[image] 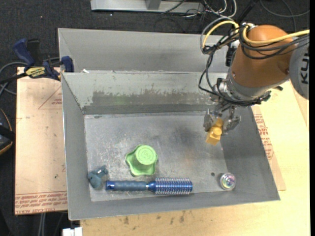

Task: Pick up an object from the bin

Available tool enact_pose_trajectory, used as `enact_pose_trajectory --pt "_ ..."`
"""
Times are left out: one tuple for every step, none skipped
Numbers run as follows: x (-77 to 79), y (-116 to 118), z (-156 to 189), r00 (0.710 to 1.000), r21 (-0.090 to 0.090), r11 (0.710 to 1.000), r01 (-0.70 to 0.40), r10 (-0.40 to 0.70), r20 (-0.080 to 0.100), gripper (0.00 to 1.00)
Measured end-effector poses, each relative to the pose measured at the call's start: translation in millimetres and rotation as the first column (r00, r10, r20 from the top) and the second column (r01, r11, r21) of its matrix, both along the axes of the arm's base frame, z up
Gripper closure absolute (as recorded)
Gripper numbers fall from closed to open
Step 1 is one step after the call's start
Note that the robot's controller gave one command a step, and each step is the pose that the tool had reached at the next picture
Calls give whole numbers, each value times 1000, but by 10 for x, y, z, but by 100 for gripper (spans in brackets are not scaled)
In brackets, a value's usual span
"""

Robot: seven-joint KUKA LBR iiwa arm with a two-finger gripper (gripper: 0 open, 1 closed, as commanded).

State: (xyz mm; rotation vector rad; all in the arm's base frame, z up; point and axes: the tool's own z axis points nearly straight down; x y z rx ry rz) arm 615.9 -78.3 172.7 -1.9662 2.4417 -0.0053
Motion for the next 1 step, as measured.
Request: enact_pose_trajectory --pt "14 12 247 1000 0 1000 4 -4 -2 100"
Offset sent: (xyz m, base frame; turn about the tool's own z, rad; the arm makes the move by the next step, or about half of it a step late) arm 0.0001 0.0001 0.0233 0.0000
